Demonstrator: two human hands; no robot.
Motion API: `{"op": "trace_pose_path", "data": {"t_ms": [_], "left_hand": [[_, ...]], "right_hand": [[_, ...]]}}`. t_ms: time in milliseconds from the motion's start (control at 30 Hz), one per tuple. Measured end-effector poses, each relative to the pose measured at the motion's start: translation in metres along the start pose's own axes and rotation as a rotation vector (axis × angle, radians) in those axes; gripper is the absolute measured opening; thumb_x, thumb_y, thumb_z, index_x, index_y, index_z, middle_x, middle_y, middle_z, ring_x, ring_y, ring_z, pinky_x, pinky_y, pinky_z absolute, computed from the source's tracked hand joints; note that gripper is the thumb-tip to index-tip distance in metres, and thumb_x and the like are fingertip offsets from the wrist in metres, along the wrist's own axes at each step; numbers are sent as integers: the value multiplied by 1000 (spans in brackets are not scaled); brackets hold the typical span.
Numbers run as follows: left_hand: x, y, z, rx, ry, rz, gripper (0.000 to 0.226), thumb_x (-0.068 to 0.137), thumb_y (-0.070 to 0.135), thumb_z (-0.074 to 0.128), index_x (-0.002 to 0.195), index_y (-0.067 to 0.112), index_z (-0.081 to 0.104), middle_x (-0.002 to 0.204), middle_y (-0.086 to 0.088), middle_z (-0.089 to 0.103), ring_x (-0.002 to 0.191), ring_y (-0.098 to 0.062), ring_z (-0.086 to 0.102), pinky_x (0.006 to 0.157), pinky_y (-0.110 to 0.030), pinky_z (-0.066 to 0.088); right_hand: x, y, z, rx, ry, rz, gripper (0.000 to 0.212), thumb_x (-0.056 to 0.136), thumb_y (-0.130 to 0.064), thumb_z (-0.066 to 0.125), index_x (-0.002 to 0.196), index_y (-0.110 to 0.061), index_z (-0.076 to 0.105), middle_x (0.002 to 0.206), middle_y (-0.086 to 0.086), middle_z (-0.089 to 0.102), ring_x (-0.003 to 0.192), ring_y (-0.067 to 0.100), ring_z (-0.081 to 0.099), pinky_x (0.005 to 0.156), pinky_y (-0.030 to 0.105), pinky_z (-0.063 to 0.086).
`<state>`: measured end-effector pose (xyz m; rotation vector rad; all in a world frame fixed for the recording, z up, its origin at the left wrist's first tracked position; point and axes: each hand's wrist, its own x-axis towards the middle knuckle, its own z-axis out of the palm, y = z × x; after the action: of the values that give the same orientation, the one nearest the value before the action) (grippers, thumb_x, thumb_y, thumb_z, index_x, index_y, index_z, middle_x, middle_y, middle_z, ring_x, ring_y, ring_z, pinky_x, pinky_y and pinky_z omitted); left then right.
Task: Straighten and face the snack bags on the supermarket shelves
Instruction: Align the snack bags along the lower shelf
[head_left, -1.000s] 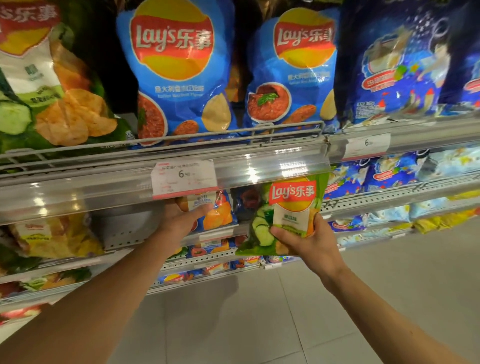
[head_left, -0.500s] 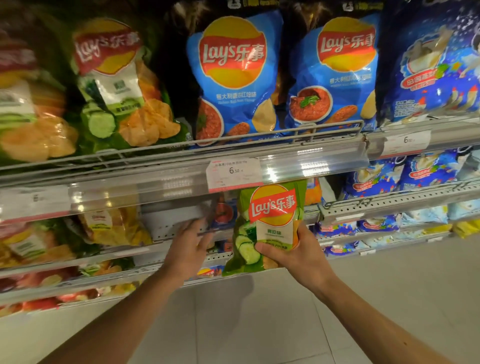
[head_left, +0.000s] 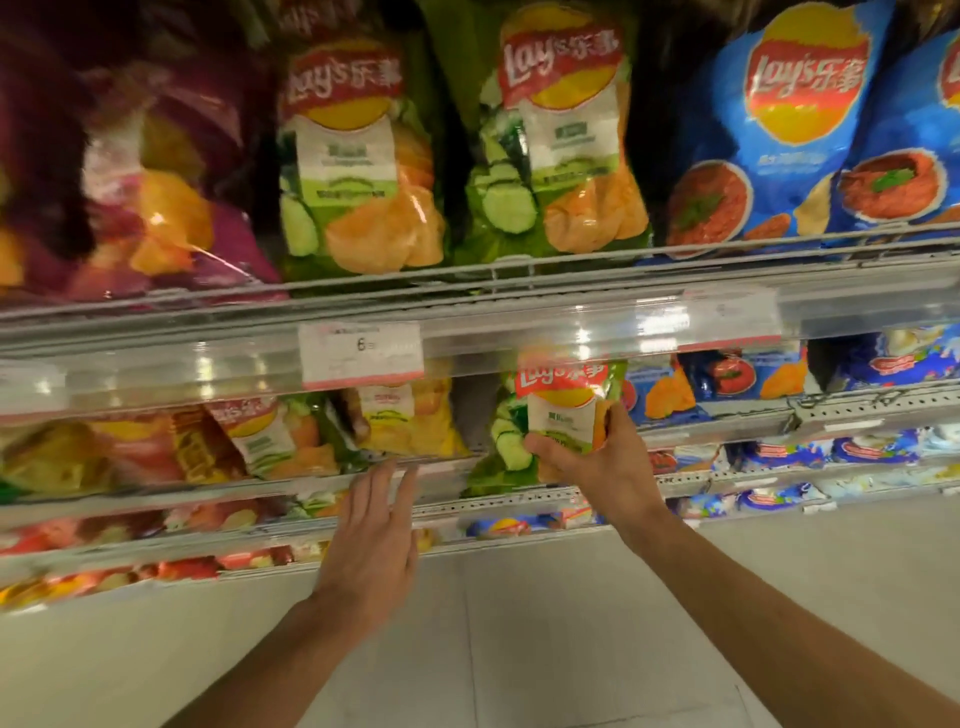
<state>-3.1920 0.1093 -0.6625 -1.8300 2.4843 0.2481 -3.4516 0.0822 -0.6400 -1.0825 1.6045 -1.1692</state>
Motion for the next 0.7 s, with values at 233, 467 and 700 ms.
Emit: {"op": "trace_pose_path", "data": {"t_ms": [233,467,700], "left_hand": [[6,-22,9,69,7,45,73,100,32,41,158,11,2,154,-8,14,144,-31,14,124,-43,14],[6,-24,13,19,-23,61,82,95,32,52,158,10,4,153,-6,18,143,-31,17,122,-43,23],[7,-23,15,26,-42,52,88,85,30,63,157,8,17,150,-7,29,139,-32,25,118,-46,29]], "right_hand": [[42,-18,21,-84,54,-6,50,67,-31,93,105,-28,60,101,-7,75,97,13,73,85,39,63],[64,-1,29,-64,-44,107,67,67,-26,93,123,-17,58,106,-8,73,106,15,70,88,30,60],[77,11,17,-172,-115,108,59,70,-30,92,120,-23,61,99,-17,69,92,2,66,61,10,53]]}}
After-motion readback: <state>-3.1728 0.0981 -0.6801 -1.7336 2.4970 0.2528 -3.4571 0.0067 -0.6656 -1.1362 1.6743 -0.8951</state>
